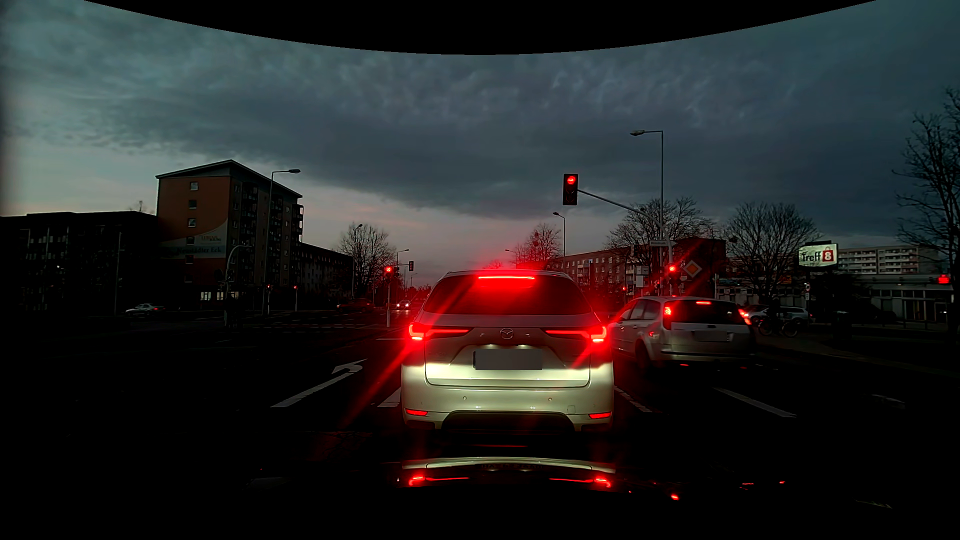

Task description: Follow the waypoints while adhering to traffic rules and regulations

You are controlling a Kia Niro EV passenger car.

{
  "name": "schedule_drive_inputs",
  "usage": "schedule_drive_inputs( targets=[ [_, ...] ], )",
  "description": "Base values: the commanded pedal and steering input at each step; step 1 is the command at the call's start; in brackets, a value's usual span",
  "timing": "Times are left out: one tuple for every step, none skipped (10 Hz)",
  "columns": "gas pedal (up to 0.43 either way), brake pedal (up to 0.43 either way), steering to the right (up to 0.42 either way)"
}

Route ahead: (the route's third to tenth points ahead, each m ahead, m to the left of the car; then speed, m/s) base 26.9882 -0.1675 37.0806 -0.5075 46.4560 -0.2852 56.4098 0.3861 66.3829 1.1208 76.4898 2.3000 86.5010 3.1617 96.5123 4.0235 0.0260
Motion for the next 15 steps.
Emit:
schedule_drive_inputs(
  targets=[
    [0.0,0.457,-0.007],
    [0.0,0.47,-0.007],
    [0.0,0.482,-0.007],
    [0.0,0.488,-0.007],
    [0.0,0.488,-0.007],
    [0.0,0.488,-0.007],
    [0.0,0.488,-0.007],
    [0.0,0.488,-0.007],
    [0.0,0.488,-0.007],
    [0.0,0.488,-0.007],
    [0.0,0.482,-0.007],
    [0.0,0.488,-0.007],
    [0.0,0.482,-0.007],
    [0.0,0.482,-0.007],
    [0.0,0.482,-0.007]
  ],
)
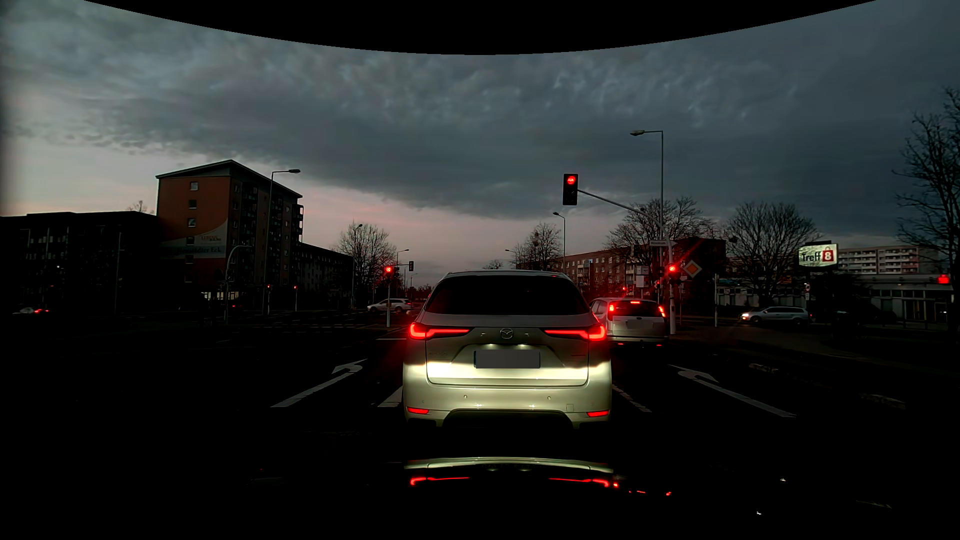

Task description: Follow the waypoints while adhering to traffic rules and regulations

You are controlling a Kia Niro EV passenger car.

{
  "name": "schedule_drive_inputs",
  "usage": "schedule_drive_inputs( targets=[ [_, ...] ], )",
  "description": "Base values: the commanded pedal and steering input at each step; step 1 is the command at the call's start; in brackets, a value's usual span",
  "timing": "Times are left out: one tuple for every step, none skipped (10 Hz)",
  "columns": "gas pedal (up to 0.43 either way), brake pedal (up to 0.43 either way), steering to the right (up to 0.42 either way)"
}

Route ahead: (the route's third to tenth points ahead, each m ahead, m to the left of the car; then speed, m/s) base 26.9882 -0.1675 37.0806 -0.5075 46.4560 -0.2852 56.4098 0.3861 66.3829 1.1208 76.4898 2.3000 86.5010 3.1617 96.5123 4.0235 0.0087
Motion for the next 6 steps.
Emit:
schedule_drive_inputs(
  targets=[
    [0.0,0.47,-0.007],
    [0.0,0.421,-0.007],
    [0.0,0.384,-0.007],
    [0.0,0.366,-0.007],
    [0.0,0.36,-0.007],
    [0.0,0.354,-0.007]
  ],
)
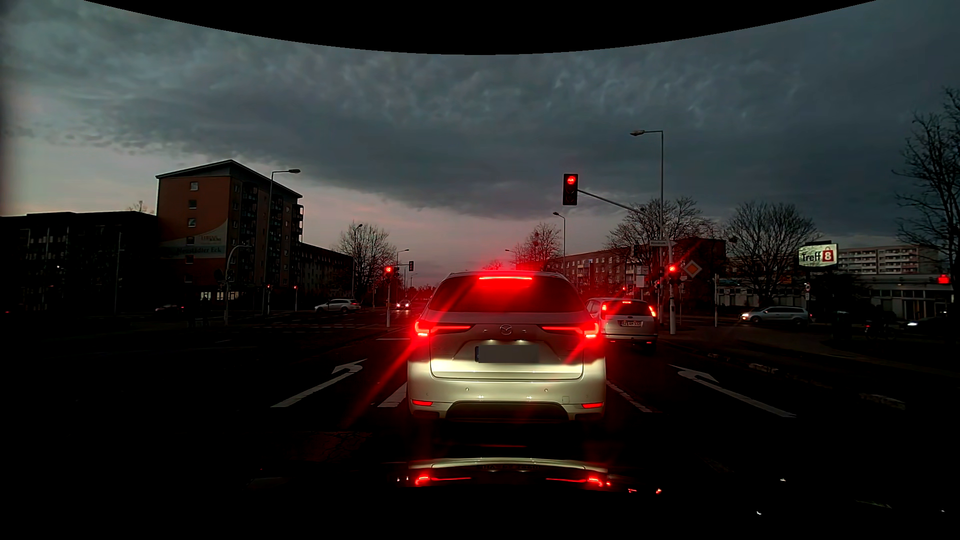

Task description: Follow the waypoints while adhering to traffic rules and regulations

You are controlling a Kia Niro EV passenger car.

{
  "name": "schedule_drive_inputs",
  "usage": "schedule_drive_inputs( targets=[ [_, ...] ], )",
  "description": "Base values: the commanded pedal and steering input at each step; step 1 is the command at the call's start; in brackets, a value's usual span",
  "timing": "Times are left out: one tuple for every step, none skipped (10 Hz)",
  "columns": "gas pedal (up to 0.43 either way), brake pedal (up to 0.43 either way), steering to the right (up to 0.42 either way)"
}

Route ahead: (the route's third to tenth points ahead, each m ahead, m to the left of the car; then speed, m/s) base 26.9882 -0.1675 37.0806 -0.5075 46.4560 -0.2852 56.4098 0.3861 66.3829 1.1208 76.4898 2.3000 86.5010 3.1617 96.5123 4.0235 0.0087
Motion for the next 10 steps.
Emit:
schedule_drive_inputs(
  targets=[
    [0.0,0.354,-0.007],
    [0.0,0.348,-0.007],
    [0.0,0.348,-0.007],
    [0.0,0.348,-0.007],
    [0.0,0.348,-0.007],
    [0.0,0.348,-0.007],
    [0.0,0.341,-0.007],
    [0.0,0.348,-0.007],
    [0.0,0.348,-0.007],
    [0.0,0.348,-0.007]
  ],
)
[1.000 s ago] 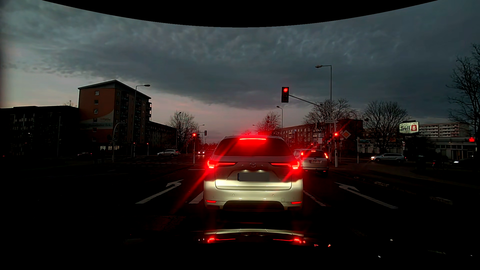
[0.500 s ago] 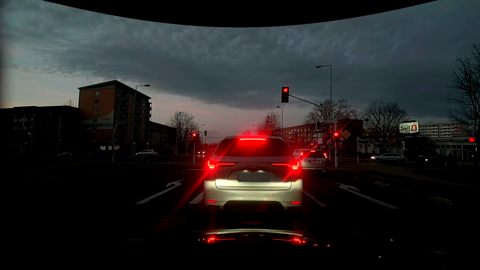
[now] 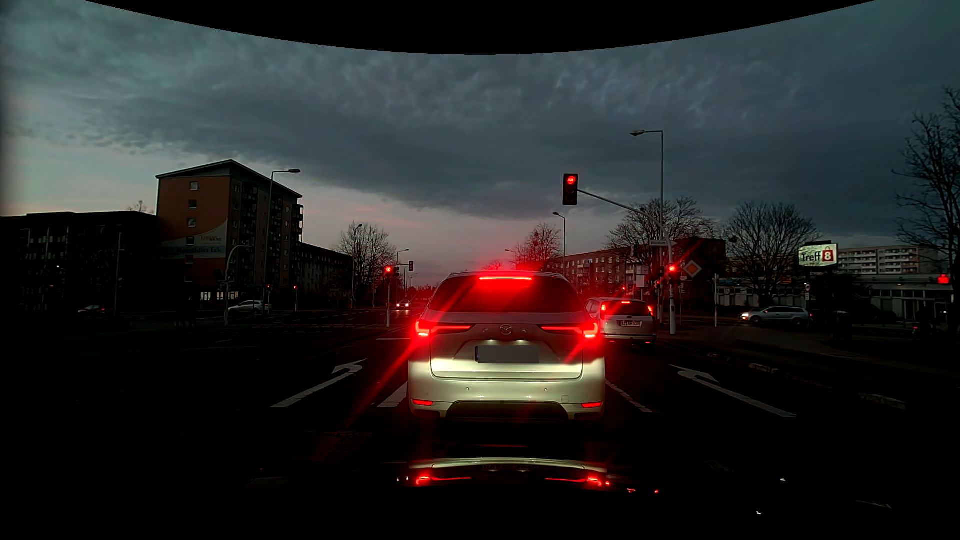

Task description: Follow the waypoints while adhering to traffic rules and regulations

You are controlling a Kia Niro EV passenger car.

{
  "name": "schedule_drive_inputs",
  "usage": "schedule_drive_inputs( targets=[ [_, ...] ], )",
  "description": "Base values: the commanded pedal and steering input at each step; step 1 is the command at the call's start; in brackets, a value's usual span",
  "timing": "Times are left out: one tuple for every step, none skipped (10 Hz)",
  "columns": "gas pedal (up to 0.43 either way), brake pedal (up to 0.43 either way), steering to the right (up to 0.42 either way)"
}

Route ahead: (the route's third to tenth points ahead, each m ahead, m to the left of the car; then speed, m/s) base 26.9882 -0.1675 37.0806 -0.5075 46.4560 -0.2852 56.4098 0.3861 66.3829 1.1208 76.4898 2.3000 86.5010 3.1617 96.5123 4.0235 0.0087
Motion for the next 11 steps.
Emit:
schedule_drive_inputs(
  targets=[
    [0.0,0.348,-0.007],
    [0.0,0.348,-0.007],
    [0.0,0.348,-0.007],
    [0.0,0.341,-0.007],
    [0.0,0.341,-0.007],
    [0.0,0.341,-0.007],
    [0.0,0.348,-0.007],
    [0.0,0.348,-0.007],
    [0.0,0.348,-0.007],
    [0.0,0.341,-0.007],
    [0.0,0.341,-0.007]
  ],
)
